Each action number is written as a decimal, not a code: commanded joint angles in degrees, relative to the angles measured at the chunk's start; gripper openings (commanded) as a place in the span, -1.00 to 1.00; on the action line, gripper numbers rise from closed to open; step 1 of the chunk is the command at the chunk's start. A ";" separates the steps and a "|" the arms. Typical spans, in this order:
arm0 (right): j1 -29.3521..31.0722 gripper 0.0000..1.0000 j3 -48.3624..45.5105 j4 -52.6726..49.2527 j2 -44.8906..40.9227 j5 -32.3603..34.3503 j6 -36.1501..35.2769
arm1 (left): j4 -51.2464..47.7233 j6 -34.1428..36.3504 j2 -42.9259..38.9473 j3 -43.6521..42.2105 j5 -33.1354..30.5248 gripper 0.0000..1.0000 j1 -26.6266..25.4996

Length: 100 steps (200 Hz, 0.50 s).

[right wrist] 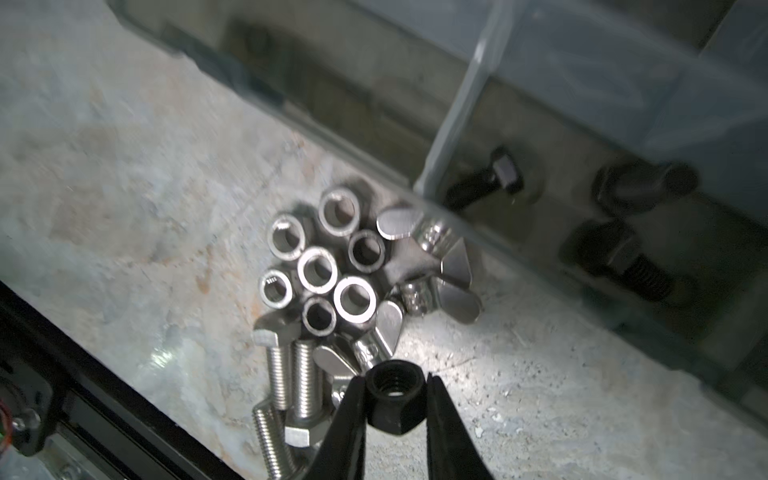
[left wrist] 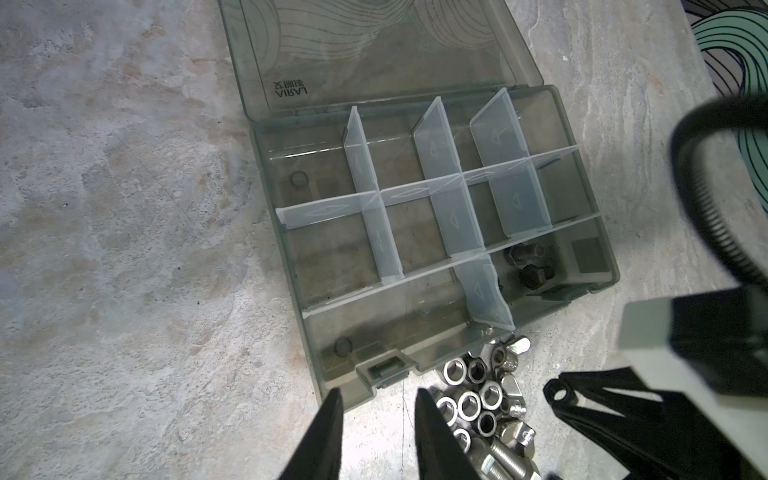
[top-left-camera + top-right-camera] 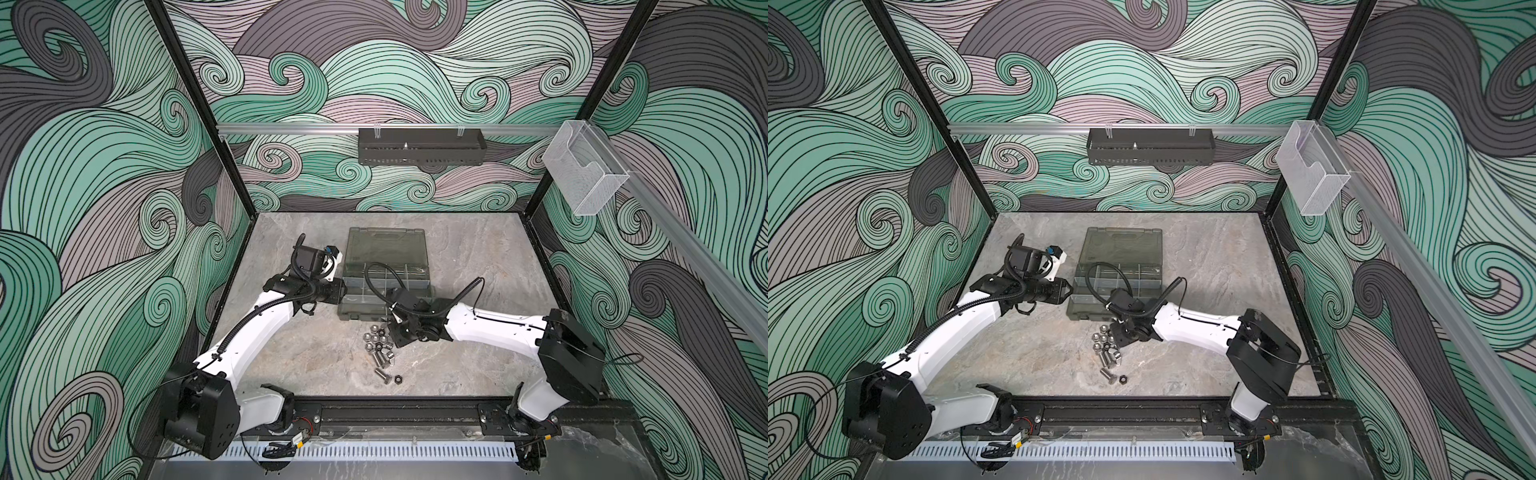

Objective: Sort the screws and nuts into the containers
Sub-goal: 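Close the right gripper on the black nut, then lift the black nut into the box compartment nearest the robot and release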

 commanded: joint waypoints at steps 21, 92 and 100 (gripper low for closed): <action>-3.06 -0.53 10.73 -0.77 3.93 0.41 -6.34 | 0.06 -0.34 0.09 1.14 1.00 -0.34 0.53; -4.31 -0.46 21.80 -0.30 16.87 -2.60 -7.16 | 0.14 -0.34 0.52 1.22 1.68 -0.33 0.48; -4.27 -0.42 22.06 -0.26 17.37 -2.89 -6.90 | 0.18 -0.34 0.53 1.29 1.71 -0.33 0.47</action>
